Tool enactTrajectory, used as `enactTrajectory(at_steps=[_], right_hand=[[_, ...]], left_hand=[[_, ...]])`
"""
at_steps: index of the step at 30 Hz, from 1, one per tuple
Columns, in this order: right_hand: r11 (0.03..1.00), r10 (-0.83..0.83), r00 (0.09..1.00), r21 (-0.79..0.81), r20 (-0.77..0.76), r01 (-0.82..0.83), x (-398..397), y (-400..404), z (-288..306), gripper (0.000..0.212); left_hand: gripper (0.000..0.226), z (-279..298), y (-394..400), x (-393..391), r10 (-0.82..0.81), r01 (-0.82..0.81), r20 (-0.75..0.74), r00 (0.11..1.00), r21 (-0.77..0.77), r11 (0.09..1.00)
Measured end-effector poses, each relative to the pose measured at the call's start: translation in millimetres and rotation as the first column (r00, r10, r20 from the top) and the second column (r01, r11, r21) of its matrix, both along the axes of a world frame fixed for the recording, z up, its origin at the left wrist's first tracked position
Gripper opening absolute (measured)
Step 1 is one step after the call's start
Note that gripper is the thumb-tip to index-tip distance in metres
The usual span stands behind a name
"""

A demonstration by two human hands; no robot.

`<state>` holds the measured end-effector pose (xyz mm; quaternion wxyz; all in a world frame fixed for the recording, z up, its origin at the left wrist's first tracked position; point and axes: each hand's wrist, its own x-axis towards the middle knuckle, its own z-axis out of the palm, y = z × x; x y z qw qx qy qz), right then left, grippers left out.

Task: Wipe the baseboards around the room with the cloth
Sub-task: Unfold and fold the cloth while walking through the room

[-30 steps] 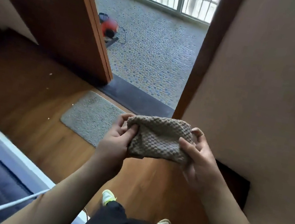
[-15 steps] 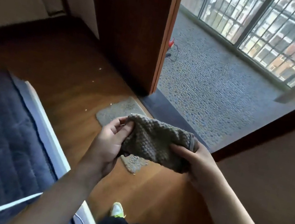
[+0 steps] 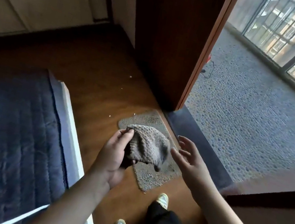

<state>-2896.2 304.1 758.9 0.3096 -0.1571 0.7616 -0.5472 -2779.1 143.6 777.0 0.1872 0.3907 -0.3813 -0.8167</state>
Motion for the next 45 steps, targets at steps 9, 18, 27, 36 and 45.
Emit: enactTrajectory(at_steps=[9, 18, 27, 36, 45], right_hand=[[0.872, 0.419, 0.905, -0.313, 0.076, -0.377, -69, -49, 11, 0.052], [0.906, 0.326, 0.943, -0.261, -0.07, -0.333, -104, -115, 15, 0.018], [0.913, 0.339, 0.938, -0.263, 0.071, -0.31, -121, -237, 27, 0.024], [0.896, 0.335, 0.942, -0.323, 0.035, -0.306, -103, -395, 41, 0.022], [0.911, 0.336, 0.843, -0.081, -0.42, -0.404, -127, -492, 44, 0.022]], left_hand=[[0.037, 21, -8, -74, -0.017, 0.033, 0.064, 0.998, -0.249, 0.968], [0.025, 26, -50, -83, 0.091, -0.04, 0.104, 0.99, -0.415, 0.909], [0.021, 1, -181, -46, 0.349, -0.239, 0.1, 0.932, -0.554, 0.797], [0.053, 3, -334, 1, 0.326, -0.086, 0.222, 0.919, -0.694, 0.715], [0.012, 16, -435, -33, 0.45, -0.07, 0.19, 0.873, -0.863, 0.501]])
